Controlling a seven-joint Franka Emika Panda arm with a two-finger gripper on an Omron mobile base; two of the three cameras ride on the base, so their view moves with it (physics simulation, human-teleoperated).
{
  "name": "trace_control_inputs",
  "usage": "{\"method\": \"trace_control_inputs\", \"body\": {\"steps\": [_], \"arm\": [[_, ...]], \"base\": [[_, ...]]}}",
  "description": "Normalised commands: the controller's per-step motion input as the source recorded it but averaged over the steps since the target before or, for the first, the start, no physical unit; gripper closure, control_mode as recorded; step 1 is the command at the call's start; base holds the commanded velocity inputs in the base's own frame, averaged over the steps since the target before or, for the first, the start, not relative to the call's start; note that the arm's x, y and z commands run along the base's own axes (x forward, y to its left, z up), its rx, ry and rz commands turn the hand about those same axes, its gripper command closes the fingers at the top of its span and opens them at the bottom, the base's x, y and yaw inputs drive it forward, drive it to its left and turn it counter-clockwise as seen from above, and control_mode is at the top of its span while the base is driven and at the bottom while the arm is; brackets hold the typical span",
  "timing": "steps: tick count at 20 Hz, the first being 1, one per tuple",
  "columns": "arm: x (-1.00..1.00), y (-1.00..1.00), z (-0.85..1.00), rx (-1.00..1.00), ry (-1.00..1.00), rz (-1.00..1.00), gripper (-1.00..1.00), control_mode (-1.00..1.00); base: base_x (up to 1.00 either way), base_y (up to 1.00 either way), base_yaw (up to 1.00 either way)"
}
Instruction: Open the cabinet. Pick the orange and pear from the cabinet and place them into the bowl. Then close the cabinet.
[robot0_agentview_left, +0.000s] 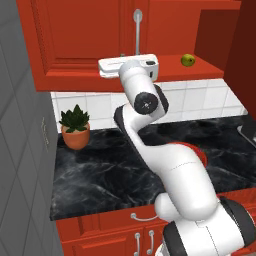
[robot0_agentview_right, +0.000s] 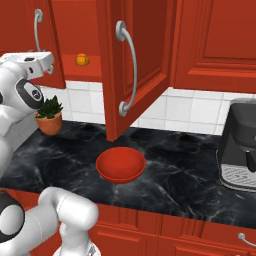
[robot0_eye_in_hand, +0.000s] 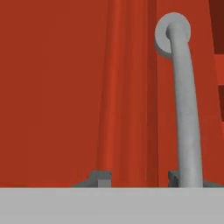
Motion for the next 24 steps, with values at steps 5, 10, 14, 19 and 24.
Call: {"method": "trace_control_inputs", "body": {"steps": [5, 10, 14, 19, 24], "arm": [[-0.95, 0.94, 0.71, -0.14, 0.08, -0.02, 1.0, -1.0], [-1.0, 1.0, 0.58, -0.13, 0.07, -0.04, 1.0, -1.0], [-0.99, 1.0, 0.07, -0.1, 0.0, -0.04, 1.0, -1.0], [-0.98, 1.0, -0.24, -0.02, -0.01, -0.01, 1.0, -1.0], [-0.83, 1.0, -0.2, -0.01, -0.03, -0.05, -1.0, -1.0]], "base": [[0.0, 0.0, 0.0], [0.0, 0.0, 0.0], [0.0, 0.0, 0.0], [0.0, 0.0, 0.0], [0.0, 0.0, 0.0]]}}
